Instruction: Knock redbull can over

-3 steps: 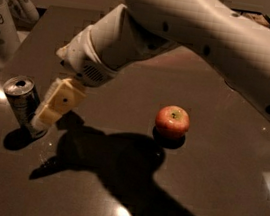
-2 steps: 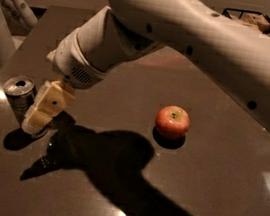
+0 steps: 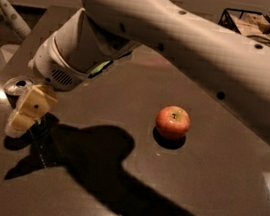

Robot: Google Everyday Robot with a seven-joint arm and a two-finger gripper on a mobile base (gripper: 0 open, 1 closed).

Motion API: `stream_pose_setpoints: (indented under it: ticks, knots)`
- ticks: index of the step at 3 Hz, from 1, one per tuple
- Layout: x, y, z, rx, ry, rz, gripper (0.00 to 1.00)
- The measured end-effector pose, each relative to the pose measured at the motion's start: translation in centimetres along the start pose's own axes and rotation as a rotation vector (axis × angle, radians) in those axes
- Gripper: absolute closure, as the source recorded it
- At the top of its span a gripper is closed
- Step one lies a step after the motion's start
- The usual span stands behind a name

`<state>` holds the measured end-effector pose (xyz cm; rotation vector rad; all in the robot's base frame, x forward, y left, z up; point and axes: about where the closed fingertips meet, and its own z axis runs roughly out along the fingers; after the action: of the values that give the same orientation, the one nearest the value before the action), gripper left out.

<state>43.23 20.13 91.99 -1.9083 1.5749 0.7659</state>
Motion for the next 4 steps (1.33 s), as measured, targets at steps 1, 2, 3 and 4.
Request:
stream_pose_setpoints:
  ticks: [1, 2, 3, 4]
  knots:
    - [-0.5, 0.3, 0.8, -0.035, 0.004, 0.000, 0.24]
    - [-0.9, 0.2, 0.3, -0.041, -0.009, 0.013, 0.47]
    - [-1.2, -0.2, -1.1, -0.040, 0.012, 0.021, 0.70]
    - [-0.5, -1.2, -3.7, -0.023, 0.113, 0.035, 0.93]
